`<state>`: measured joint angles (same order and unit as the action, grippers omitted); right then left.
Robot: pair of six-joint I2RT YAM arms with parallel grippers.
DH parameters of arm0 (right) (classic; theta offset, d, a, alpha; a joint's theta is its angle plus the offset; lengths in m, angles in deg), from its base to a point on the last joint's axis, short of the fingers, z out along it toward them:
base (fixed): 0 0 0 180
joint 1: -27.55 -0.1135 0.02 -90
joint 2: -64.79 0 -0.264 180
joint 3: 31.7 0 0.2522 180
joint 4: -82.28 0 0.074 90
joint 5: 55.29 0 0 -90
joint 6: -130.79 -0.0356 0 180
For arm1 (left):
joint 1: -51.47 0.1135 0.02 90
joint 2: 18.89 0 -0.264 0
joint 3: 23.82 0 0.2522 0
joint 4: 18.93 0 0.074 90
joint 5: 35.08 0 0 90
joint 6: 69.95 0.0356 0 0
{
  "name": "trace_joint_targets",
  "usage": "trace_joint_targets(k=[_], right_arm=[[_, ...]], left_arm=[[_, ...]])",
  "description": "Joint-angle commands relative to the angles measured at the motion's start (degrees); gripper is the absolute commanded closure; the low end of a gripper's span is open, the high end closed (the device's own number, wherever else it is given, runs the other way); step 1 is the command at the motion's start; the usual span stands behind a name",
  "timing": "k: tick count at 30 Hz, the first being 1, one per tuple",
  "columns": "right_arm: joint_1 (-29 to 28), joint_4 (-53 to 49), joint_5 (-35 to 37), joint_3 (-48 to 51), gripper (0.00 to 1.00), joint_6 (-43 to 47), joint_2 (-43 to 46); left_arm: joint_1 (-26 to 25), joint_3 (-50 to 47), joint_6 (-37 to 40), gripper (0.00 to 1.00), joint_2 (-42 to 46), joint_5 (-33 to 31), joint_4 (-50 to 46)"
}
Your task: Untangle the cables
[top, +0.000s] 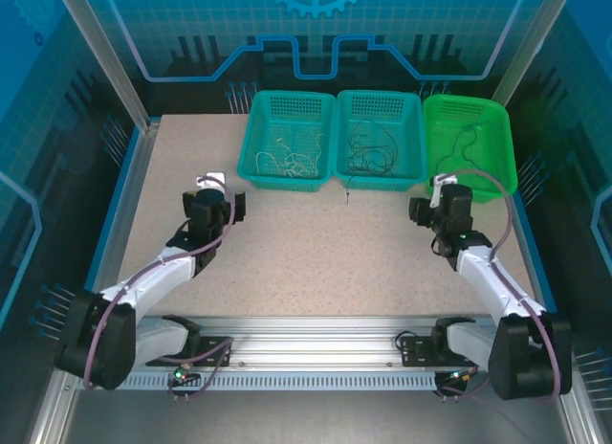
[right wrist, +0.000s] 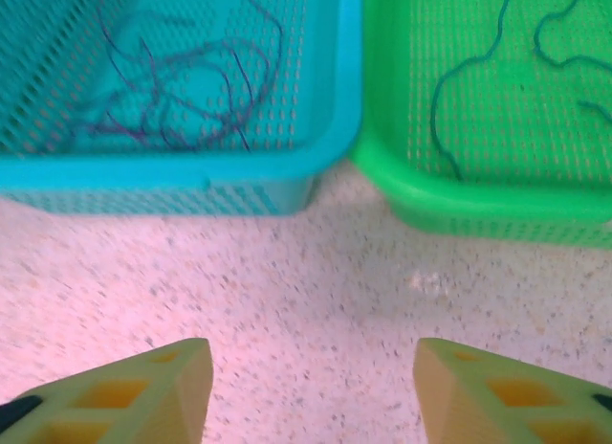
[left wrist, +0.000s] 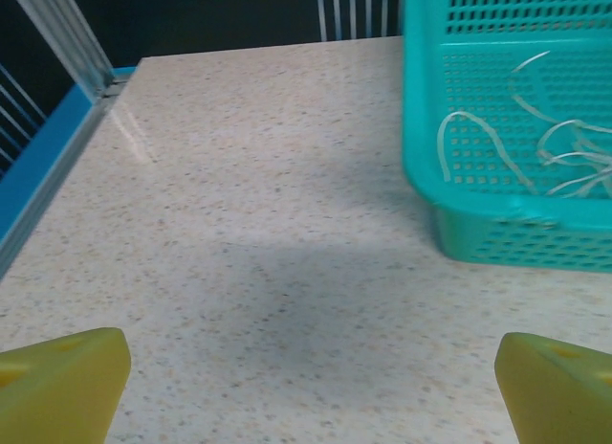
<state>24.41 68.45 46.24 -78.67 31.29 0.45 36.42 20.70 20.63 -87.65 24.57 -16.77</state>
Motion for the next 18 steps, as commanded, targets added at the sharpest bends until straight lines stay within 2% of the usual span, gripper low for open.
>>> trace_joint_targets(k=[1,3,6,8,11,13,15,16,17,18], right_arm=[[-0.66,10.42,11.94,0.46,0.35,2.78,-4.29],[-0.81,14.39,12.94,1.41,0.33,4.27,-8.55],[-0.65,27.96,11.73,4.10,0.28,8.42,-15.34],[-1.07,24.09,12.19,0.45,0.27,9.38,-18.02],[-1.26,27.37,11.16,3.20,0.26,10.01,-15.95],[-0.62,31.61,9.59,7.49,0.24,9.60,-12.52],[-0.21,33.01,8.23,8.97,0.21,9.66,-11.17],[-0.52,31.61,6.68,8.52,0.20,9.18,-11.16],[-0.92,32.20,4.26,8.18,0.11,7.87,-11.53],[-1.71,35.86,3.05,9.12,0.08,6.88,-12.40]], left_arm=[[1.92,-3.01,4.31,0.01,-3.20,-3.17,12.53],[3.40,-4.91,4.52,0.01,-5.71,0.76,17.98],[5.36,-7.26,3.65,0.01,-9.47,7.64,25.97],[5.87,-8.35,4.57,0.01,-12.85,8.69,31.47],[8.79,-9.78,2.64,0.01,-17.91,11.79,38.55],[11.84,-10.22,-0.56,0.01,-17.64,16.81,37.01],[13.11,-11.37,-0.36,0.01,-21.10,19.18,43.47],[13.37,-10.79,-0.74,0.01,-19.47,20.89,38.92],[13.72,-10.41,-0.36,0.01,-19.99,22.74,39.65],[13.76,-10.71,-0.04,0.01,-20.37,23.17,40.90]])
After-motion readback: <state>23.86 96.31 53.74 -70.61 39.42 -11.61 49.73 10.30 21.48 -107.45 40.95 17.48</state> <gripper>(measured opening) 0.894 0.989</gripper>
